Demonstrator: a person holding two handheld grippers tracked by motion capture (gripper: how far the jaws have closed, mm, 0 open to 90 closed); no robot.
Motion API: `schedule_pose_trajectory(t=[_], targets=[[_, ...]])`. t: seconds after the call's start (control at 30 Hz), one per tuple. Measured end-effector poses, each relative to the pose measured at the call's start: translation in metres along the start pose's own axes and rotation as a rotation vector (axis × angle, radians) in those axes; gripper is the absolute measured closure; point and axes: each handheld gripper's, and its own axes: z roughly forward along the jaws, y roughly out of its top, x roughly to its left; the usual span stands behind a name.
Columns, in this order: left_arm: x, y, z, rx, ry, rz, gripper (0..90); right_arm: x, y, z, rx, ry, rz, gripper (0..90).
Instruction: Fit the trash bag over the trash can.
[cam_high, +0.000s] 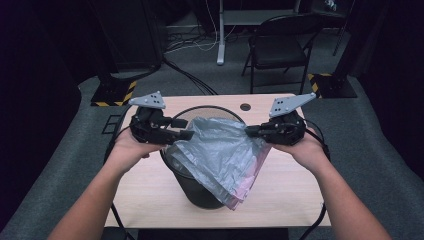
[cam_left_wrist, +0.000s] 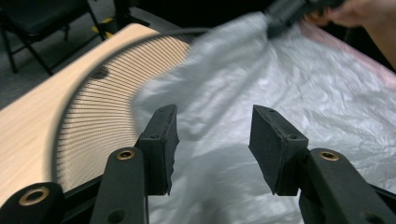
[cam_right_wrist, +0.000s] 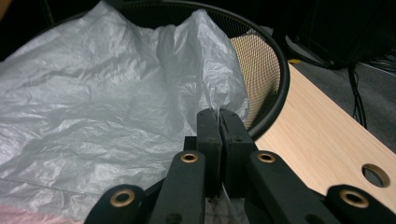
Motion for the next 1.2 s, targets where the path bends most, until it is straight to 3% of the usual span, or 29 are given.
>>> schedule_pose_trajectory(t=[0.2,0.3,0.47,0.67,0.8,0.9,1.03,1.13,1.2], targets=[[0.003,-0.010,0.028,0.089,-0.044,-0.006,53.4,0.000,0.009,-0.001,-0.053,0.035,0.026,87.4],[0.003,-0.010,0.032,0.108,-0.052,-0.005,54.1,-0.001,0.018,0.001,-0.091,0.064,0.037,87.4],[0.006,-0.006,0.029,0.075,-0.046,-0.028,48.7,0.001,0.034,0.019,-0.088,0.096,0.024,87.5],[0.003,0.004,0.020,-0.014,-0.040,-0.041,35.5,0.009,0.048,0.040,-0.064,0.119,-0.013,87.6],[0.002,0.010,0.018,-0.029,0.007,-0.021,31.6,0.014,0.055,0.050,-0.051,0.138,-0.035,87.6],[0.006,0.010,0.019,-0.031,0.012,-0.025,31.5,0.017,0.058,0.053,-0.049,0.151,-0.044,87.6],[0.008,0.009,0.025,-0.033,-0.037,-0.033,30.8,0.018,0.062,0.056,-0.050,0.167,-0.038,87.6],[0.006,0.010,0.030,-0.015,-0.050,-0.014,29.4,0.019,0.065,0.060,-0.049,0.182,-0.040,87.7],[0.005,0.011,0.031,-0.006,-0.066,0.002,33.0,0.020,0.067,0.062,-0.053,0.190,-0.040,87.7]])
